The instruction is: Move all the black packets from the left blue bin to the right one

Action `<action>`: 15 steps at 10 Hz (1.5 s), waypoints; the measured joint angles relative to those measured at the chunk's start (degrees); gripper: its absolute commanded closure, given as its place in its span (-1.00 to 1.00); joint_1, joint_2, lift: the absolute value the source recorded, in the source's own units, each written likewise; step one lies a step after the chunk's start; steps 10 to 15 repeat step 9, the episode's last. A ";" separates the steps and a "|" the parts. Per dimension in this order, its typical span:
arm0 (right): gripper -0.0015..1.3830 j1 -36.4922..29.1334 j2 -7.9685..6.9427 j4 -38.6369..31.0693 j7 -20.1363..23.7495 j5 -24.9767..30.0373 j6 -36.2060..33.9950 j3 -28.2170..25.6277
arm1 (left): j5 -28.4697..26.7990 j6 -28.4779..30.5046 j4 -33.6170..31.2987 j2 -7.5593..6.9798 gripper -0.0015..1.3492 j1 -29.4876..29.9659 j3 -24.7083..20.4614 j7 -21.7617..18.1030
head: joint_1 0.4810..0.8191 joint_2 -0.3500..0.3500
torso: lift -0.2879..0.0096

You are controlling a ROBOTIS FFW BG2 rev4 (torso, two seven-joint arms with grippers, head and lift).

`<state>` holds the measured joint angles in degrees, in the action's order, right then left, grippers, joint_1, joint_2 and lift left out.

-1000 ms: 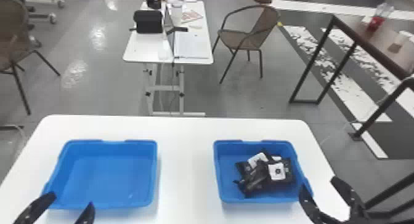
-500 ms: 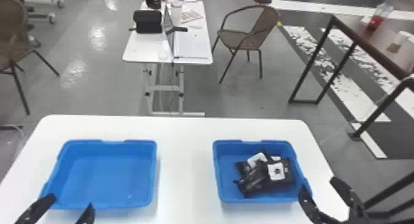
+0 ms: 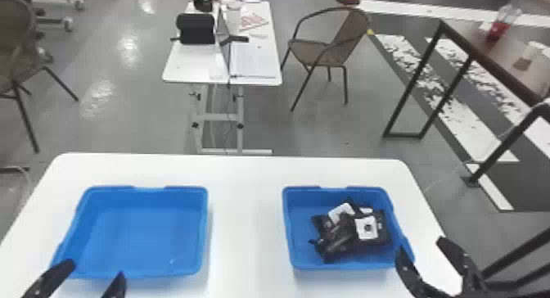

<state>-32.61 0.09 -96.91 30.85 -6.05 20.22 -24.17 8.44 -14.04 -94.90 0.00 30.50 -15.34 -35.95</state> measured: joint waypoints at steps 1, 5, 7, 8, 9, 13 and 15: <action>-0.54 0.00 0.00 0.04 0.17 -0.08 -0.14 0.00 | 0.20 0.01 0.15 0.00 -0.80 0.00 0.10 0.00 | 0.27 -0.44 | 0.94; -0.54 0.11 0.00 0.14 0.71 -0.24 -0.78 0.00 | 0.42 0.09 0.30 0.00 -0.80 -0.01 0.37 0.00 | 0.27 -0.45 | 0.94; -0.54 0.30 0.00 0.14 0.87 -0.37 -1.05 0.00 | 0.51 0.20 0.39 0.00 -0.80 -0.04 0.40 0.00 | 0.27 -0.45 | 0.94; -0.54 0.34 0.00 0.14 0.95 -0.43 -1.16 0.00 | 0.60 0.24 0.49 0.00 -0.80 -0.08 0.44 0.00 | 0.27 -0.45 | 0.94; -0.54 0.40 0.00 0.14 0.97 -0.44 -1.23 0.00 | 0.72 0.30 0.59 0.00 -0.80 -0.14 0.48 -0.03 | 0.27 -0.45 | 0.94; -0.54 0.40 0.00 0.14 0.97 -0.44 -1.23 0.00 | 0.72 0.30 0.59 0.00 -0.80 -0.14 0.48 -0.03 | 0.27 -0.45 | 0.94; -0.54 0.40 0.00 0.14 0.97 -0.44 -1.23 0.00 | 0.72 0.30 0.59 0.00 -0.80 -0.14 0.48 -0.03 | 0.27 -0.45 | 0.94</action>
